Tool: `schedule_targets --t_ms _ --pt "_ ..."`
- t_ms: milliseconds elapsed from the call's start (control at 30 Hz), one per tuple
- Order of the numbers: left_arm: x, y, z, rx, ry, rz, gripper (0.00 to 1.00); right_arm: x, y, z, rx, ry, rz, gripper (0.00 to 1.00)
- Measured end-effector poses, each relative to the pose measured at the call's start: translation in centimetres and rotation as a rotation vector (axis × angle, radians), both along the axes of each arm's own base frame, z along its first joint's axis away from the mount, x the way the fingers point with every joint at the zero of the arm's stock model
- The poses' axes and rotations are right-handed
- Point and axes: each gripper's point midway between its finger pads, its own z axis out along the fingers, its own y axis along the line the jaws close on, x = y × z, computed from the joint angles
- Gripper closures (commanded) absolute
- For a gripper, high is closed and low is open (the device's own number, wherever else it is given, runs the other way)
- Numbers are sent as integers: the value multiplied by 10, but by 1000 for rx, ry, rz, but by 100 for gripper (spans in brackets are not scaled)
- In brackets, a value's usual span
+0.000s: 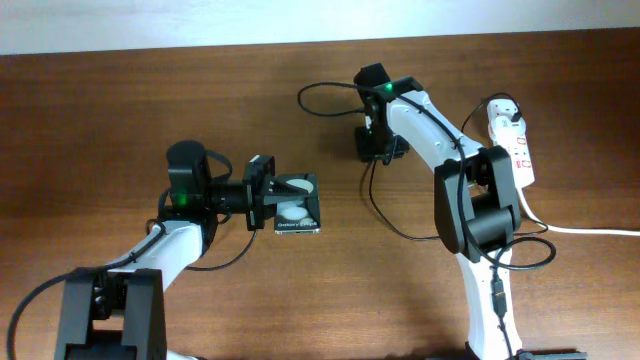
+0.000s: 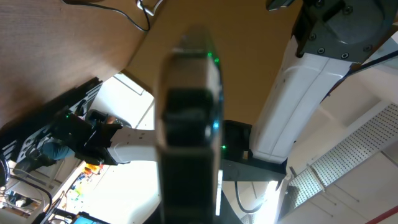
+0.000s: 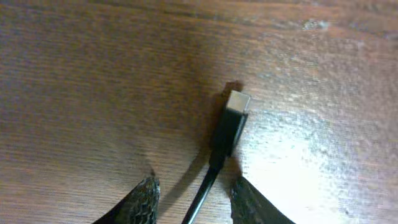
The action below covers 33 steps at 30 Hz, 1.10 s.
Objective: Plug charger to phone and switch on socket
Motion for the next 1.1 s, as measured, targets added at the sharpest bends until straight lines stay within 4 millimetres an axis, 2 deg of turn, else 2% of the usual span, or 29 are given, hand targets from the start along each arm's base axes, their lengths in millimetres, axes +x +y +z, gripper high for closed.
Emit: schedule_targets --t_ms 67,100,167,333,467,533,567,667,767,800,900,967,1033,1100 --pt "0 0 0 0 0 0 100 2 0 0 0 -8 -4 75" --pt "0 0 0 0 0 0 100 3 0 0 0 -11 -3 85" --pt "0 0 0 0 0 0 100 3 1 0 4 -14 -15 96" --pt "0 0 0 0 0 0 100 4 2 0 12 -17 -20 96" --pt "0 0 0 0 -22 0 100 -24 4 5 49 95 -21 96" --pt "1 0 0 0 -81 4 100 -38 4 27 71 119 -20 96" --pt "2 0 -1 1 -116 7 100 -43 6 50 94 104 -19 96" --pt "5 0 -2 7 -210 22 100 -76 5 151 178 15 -9 96" --pt "11 0 -5 26 -284 54 100 -121 1 215 231 -27 8 96" --pt "13 0 -6 33 -306 64 100 -136 7 231 246 -47 33 96" --pt "18 1 -8 50 -327 89 100 -164 35 259 285 -114 106 96" --pt "21 1 -9 61 -334 105 100 -199 64 275 307 -144 168 96" --pt "26 2 -11 79 -340 133 100 -212 85 276 321 -168 176 96" --pt "35 3 -11 98 -388 171 100 -220 102 262 317 -149 178 96"
